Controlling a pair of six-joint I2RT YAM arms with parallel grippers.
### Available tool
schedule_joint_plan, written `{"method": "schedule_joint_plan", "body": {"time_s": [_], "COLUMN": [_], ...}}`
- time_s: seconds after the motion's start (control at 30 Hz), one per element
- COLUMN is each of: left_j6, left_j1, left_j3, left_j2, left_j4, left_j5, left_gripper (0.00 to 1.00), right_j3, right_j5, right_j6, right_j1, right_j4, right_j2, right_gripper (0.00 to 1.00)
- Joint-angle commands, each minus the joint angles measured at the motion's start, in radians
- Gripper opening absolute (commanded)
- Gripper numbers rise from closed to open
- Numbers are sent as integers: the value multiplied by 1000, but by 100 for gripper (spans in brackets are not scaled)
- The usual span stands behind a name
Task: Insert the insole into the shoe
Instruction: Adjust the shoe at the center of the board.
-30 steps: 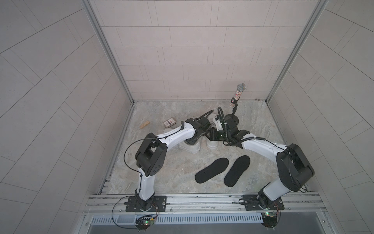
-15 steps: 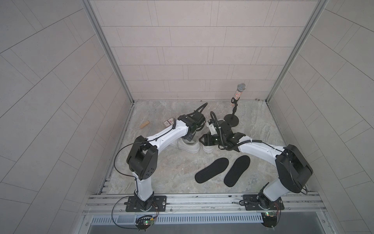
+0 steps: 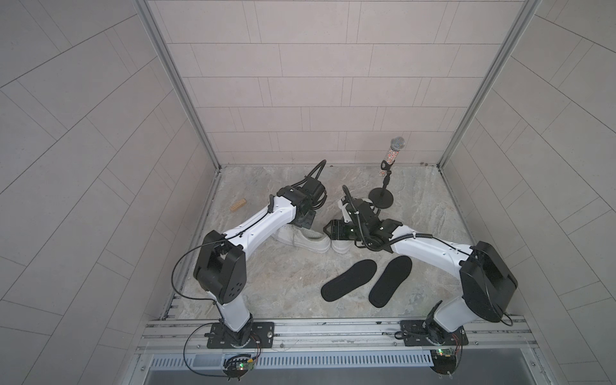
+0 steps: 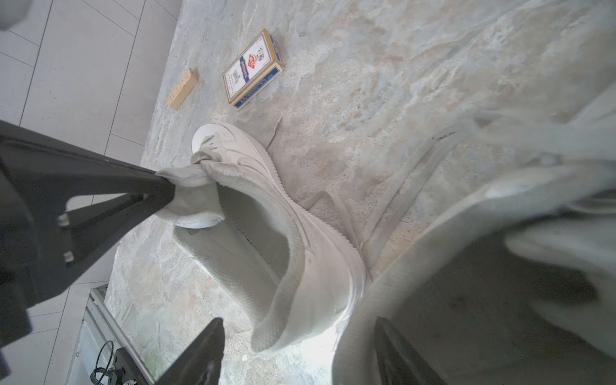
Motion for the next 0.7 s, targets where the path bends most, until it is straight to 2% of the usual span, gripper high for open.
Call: {"method": "schedule_joint_plan", "body": {"time_s": [0.0,0.27,0.4,0.57,0.67], "left_j6": [-17,-32,-33,-24,-15], "left_j1": [12,36,50,55,62], "left_j3": [-12,-54,-76,-73,-72], "left_j2": [-56,-117,-137,-137,-130], "left_j4": [35,67,85,67,37], "left_j5": [22,98,117,61,17], "left_gripper": [0,0,0,0,0], "right_j3": [59,185,198,190,226], "right_j5": [70,160,158,142,165], "right_j6": [34,21,4,-32,-99], "right_j1": [35,58,58,60,70], "right_j4": [-61,-146,-136,-116,-157], "right_j2": [57,215,258,213,171], "right_gripper": [70,66,67,70,72]}}
